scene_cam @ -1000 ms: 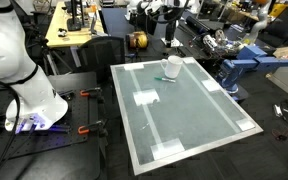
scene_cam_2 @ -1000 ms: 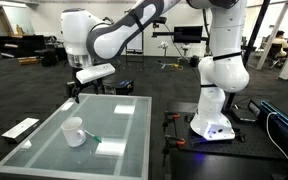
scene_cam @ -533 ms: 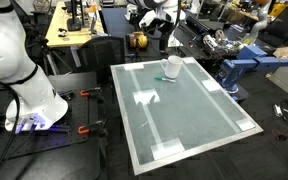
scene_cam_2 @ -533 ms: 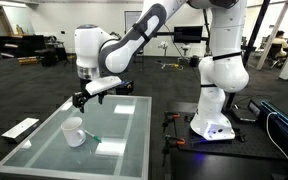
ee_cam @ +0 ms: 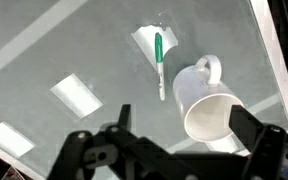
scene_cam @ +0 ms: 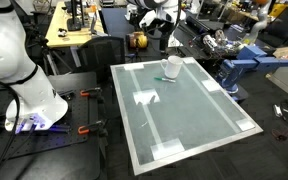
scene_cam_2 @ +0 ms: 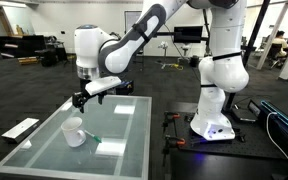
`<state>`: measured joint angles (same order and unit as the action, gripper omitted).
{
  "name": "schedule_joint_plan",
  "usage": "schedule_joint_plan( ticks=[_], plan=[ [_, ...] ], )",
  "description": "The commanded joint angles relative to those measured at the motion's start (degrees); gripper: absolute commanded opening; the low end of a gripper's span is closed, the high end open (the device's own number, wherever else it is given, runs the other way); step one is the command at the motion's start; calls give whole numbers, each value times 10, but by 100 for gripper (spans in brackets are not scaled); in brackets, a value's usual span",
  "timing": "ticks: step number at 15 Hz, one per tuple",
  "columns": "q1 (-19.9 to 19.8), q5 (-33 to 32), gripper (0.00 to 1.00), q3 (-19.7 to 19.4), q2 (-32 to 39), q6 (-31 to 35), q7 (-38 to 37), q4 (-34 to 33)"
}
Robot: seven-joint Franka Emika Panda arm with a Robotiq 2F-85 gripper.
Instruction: Move the white mug to the left, put the green pen inside the mug
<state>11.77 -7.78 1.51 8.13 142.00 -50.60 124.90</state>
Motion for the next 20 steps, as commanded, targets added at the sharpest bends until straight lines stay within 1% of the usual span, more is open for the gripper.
schedule_joint_plan(
  ticks=[1,7,12,20],
  plan=[
    [-4,-9,100,8,4,14,-16,-1],
    [3,1,100,16,21,44,-38,4],
    [10,1,100,11,20,81,-80,30],
    [3,10,100,8,8,112,-97,76]
  ],
)
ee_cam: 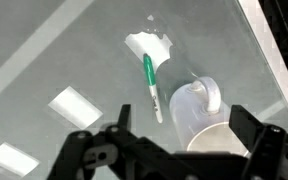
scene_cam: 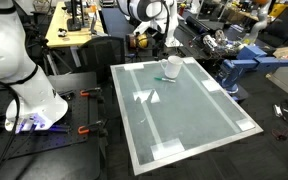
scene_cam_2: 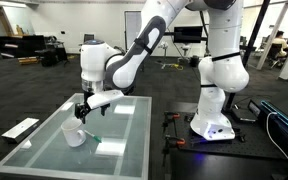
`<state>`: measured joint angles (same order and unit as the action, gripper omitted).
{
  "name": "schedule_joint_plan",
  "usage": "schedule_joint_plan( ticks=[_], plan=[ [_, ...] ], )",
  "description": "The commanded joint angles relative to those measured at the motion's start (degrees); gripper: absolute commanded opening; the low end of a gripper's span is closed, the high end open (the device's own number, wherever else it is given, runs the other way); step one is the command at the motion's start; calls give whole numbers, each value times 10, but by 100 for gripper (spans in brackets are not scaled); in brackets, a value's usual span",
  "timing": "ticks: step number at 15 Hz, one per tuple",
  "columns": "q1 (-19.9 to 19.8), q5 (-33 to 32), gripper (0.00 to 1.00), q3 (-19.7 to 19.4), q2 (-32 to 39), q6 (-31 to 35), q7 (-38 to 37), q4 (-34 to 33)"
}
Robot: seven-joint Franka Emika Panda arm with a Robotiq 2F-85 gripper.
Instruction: Move the white mug to the left, put the green pen inside the mug
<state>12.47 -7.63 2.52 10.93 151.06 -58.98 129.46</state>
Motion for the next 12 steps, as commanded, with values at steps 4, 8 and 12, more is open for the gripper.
schedule_joint_plan(
  ticks=[4,8,12],
  plan=[
    [-12,21,100,-4,-14,35,2,43],
    [-18,19,100,-5,-4,62,20,51],
    [-26,28,100,-6,11,101,39,60]
  ],
)
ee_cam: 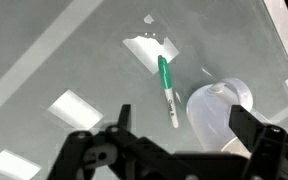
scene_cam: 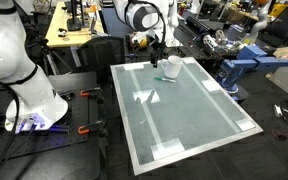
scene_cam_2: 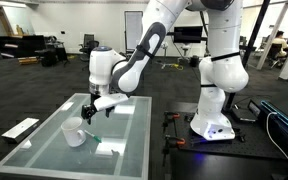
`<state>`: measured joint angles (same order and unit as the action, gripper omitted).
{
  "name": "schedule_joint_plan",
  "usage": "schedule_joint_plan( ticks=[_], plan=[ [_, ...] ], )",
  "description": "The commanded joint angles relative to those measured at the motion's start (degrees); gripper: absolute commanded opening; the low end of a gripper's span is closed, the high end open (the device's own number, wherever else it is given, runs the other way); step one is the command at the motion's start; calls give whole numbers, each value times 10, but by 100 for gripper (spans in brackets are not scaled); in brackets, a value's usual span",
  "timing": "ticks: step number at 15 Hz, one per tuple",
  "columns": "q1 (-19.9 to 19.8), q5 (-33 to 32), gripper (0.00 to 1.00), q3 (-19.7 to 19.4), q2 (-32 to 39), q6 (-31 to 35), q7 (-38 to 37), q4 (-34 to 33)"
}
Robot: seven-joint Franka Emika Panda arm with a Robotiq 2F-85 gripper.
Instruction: Move the white mug to the left, put the green pen inside the mug
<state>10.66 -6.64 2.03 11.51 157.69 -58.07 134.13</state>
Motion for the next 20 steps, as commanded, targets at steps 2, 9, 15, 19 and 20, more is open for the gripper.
schedule_joint_plan(
  ticks=[2,9,15,19,20],
  plan=[
    [-13,38,100,1,16,43,45,14],
    [-14,72,100,-8,52,56,97,5],
    [-10,77,100,-20,93,86,125,-5],
    [-8,81,100,-24,119,100,147,-15],
    [-7,83,100,-25,125,104,151,-18]
  ],
)
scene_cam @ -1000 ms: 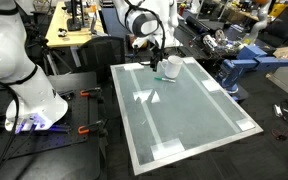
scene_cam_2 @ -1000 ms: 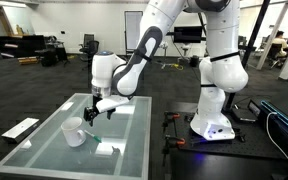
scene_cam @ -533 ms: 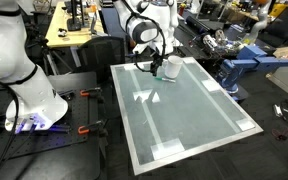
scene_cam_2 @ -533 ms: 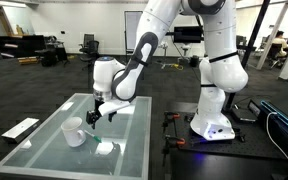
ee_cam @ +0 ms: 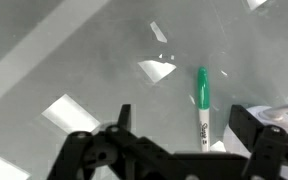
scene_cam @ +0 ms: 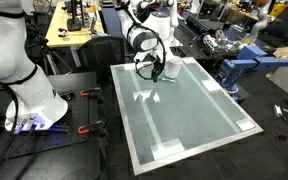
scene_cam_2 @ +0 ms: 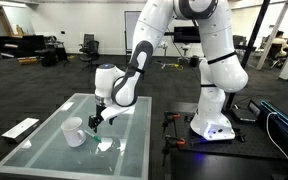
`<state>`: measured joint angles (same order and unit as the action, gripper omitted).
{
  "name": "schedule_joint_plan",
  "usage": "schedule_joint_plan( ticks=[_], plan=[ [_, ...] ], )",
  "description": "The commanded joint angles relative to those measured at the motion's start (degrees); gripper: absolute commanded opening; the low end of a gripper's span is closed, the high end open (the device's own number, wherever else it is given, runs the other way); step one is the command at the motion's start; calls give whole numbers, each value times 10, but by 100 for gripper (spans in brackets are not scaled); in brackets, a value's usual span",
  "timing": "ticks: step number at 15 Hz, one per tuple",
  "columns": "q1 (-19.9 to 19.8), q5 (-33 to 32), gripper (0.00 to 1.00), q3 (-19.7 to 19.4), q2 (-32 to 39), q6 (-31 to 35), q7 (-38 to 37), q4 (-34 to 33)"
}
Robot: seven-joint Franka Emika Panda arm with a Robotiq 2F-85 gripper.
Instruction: Move the white mug to the left, put the green pen inside the mug
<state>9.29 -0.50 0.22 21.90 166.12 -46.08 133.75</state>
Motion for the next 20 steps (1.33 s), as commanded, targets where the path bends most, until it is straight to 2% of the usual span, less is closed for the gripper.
schedule_joint_plan(
  ticks=[1,12,15,16,17,18,20],
  plan=[
    [7,24,100,-7,27,20,36,-18],
    [41,29,100,-42,85,15,40,-77],
    [50,29,88,-50,98,12,40,-94],
    [52,30,88,-51,101,11,40,-99],
    [54,30,84,-52,105,10,41,-105],
    [56,30,86,-54,108,10,41,-109],
    [57,31,81,-54,113,8,42,-116]
  ],
)
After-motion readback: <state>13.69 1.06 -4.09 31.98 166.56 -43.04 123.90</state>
